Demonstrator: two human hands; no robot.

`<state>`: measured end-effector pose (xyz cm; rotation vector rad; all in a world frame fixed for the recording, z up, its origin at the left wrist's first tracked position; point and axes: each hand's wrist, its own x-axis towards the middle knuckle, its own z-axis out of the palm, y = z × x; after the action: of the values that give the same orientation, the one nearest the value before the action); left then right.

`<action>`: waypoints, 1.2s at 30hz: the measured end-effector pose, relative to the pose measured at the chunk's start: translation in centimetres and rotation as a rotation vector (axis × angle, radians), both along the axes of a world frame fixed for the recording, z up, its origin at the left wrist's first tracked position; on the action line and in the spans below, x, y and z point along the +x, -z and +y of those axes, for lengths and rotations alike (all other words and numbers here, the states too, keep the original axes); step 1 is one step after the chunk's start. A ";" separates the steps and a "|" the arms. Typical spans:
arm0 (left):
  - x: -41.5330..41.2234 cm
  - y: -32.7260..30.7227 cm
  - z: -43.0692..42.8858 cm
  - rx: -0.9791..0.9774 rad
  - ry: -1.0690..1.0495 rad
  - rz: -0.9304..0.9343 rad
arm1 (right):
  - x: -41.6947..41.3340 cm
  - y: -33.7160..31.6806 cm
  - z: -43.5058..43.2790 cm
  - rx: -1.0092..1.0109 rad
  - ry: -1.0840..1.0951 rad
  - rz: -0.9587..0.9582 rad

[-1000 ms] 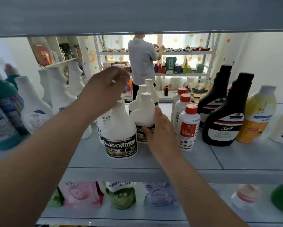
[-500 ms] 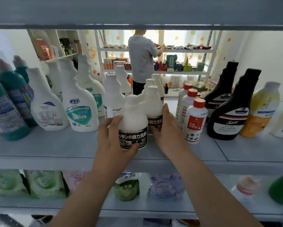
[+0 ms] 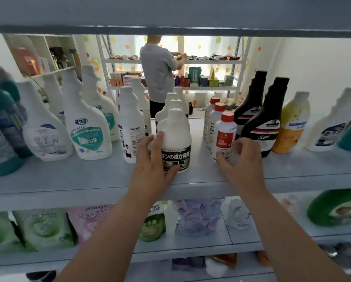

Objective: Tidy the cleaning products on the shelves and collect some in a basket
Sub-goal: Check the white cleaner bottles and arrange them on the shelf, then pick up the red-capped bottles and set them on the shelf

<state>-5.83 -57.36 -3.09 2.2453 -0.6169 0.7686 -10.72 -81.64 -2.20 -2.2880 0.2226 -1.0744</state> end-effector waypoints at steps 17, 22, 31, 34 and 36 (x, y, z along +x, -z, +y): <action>-0.1 -0.2 -0.6 0.095 -0.075 0.143 | 1.5 -0.1 -1.3 0.262 -0.151 0.321; -1.5 -0.7 -0.8 0.058 -0.126 0.189 | 0.4 -0.5 -1.7 0.308 -0.300 0.321; -14.0 -1.1 -8.4 -0.397 0.240 0.400 | -8.4 -0.6 -5.6 0.645 -0.790 0.370; -16.9 -0.3 -12.1 -0.546 0.274 0.475 | -10.9 1.1 -6.6 0.747 -0.920 0.384; -18.2 0.3 -13.7 -0.643 0.220 0.497 | -12.0 2.1 -7.2 0.794 -0.958 0.384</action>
<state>-24.00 -71.08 -3.36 1.6410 -0.3031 0.2237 -22.73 -88.86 -4.27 -1.5129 -0.2529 -0.0088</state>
